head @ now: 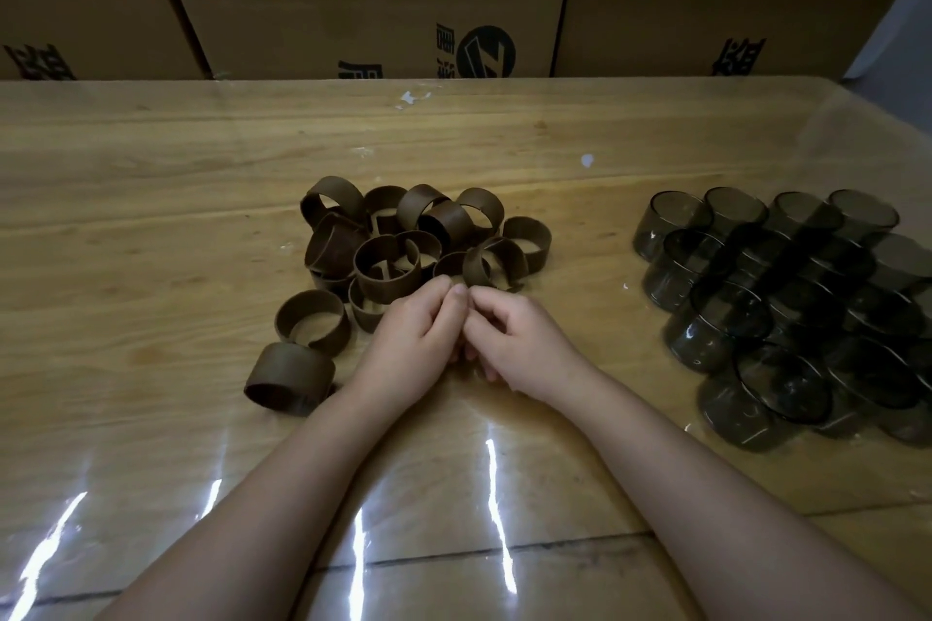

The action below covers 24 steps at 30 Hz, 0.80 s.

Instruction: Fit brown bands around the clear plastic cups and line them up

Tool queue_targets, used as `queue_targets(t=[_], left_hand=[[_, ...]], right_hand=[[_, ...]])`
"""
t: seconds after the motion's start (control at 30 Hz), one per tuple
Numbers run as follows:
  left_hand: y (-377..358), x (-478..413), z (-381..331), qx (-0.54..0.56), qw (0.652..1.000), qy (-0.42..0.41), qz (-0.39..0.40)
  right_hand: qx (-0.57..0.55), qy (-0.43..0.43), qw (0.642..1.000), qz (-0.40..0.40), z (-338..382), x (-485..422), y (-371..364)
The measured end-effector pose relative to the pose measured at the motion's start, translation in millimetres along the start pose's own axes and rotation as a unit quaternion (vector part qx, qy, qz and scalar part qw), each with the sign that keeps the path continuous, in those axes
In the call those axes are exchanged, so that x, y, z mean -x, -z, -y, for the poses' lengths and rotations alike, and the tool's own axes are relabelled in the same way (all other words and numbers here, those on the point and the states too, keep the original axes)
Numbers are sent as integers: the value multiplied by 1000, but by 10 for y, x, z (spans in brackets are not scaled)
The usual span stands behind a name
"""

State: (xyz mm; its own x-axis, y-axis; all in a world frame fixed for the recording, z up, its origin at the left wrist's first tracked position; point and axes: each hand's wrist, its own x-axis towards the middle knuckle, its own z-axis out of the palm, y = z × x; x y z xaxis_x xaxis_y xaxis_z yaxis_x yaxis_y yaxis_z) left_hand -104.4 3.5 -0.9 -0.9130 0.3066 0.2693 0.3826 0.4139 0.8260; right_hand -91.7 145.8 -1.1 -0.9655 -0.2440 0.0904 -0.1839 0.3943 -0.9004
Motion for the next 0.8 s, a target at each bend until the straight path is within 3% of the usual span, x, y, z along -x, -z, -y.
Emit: queue_targets(t=[0.8], left_hand=[[0, 10, -8, -11, 1000, 17, -10]], right_hand=[[8, -16, 1000, 2, 44, 5, 2]])
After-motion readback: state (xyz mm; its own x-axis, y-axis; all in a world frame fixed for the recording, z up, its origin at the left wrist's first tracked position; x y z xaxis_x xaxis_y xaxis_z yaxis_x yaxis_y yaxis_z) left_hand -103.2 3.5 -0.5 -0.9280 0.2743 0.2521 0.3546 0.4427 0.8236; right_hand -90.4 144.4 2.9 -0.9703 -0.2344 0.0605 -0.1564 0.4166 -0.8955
